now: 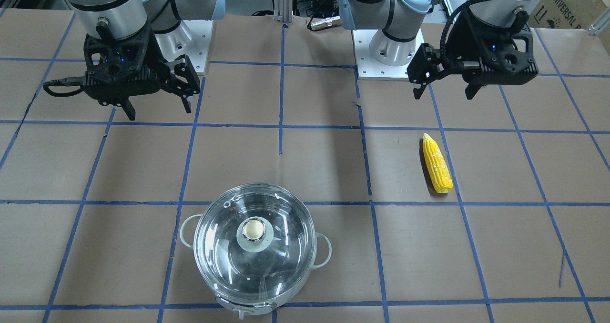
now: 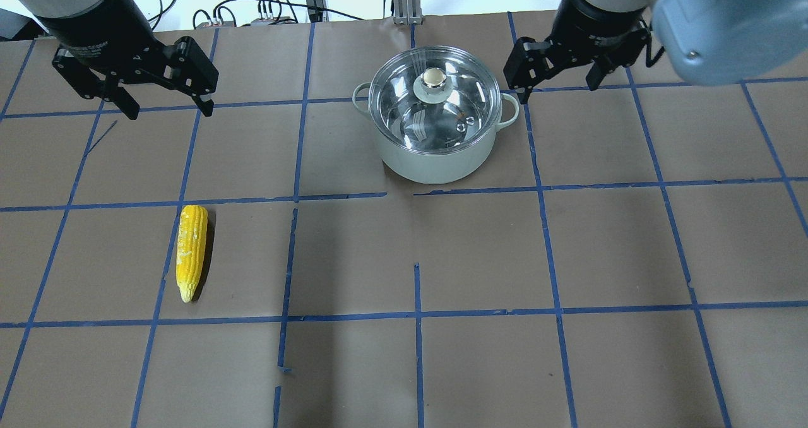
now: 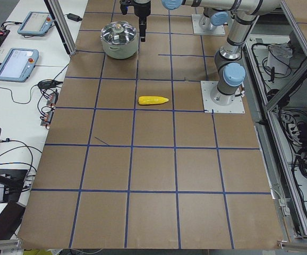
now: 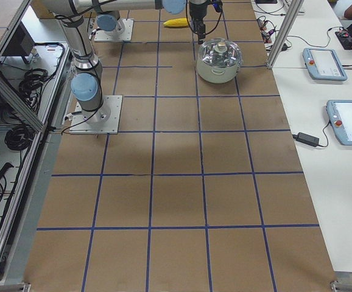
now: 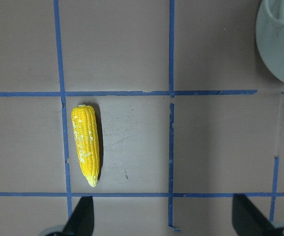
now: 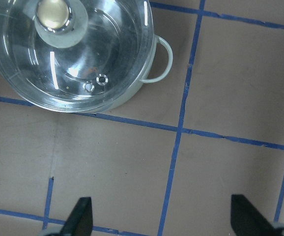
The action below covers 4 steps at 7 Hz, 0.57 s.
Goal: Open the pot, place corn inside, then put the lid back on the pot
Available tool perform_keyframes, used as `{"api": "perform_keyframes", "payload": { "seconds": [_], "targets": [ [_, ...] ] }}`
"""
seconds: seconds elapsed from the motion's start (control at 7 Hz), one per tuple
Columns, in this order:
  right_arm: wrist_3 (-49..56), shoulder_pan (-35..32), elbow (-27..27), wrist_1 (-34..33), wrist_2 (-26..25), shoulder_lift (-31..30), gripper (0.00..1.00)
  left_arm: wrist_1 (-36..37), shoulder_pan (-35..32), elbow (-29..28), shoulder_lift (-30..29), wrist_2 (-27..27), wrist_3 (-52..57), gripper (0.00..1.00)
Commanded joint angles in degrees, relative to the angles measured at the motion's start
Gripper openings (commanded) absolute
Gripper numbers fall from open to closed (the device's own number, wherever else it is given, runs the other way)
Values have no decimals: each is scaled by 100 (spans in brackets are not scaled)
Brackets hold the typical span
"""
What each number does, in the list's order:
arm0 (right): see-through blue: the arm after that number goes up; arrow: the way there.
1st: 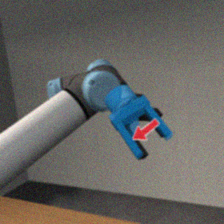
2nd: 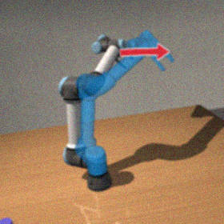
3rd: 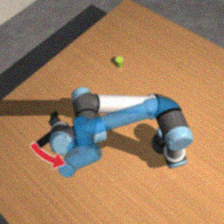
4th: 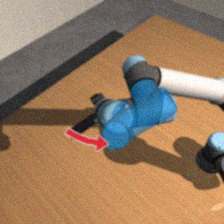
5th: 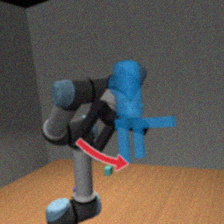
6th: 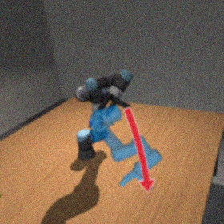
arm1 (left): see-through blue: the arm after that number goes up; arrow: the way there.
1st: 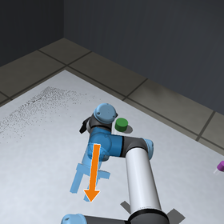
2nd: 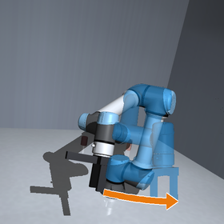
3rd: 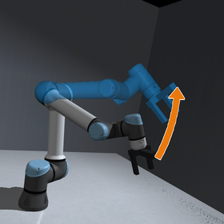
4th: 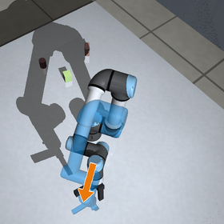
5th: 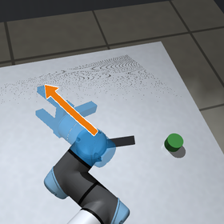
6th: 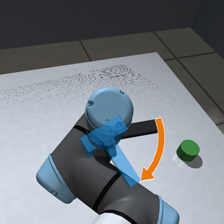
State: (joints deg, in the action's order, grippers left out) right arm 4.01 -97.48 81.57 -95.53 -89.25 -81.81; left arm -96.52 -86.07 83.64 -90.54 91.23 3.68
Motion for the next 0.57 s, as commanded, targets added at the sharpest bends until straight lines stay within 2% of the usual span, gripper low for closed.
{"api": "perform_keyframes", "payload": {
  "seconds": [0.0, 0.29, 0.43],
  "targets": [
    [-782, -646, -1008, -71, -31, 1189, 99, 2, 2, -6, -34, 0, 9, 100],
    [-1034, -790, -1257, -684, -14, 1920, 99, 10, 2, -14, -34, 0, 9, 100],
    [-956, -790, -1345, -782, -14, 2132, 99, 10, 2, -23, -43, 0, 9, 100]
  ]
}}
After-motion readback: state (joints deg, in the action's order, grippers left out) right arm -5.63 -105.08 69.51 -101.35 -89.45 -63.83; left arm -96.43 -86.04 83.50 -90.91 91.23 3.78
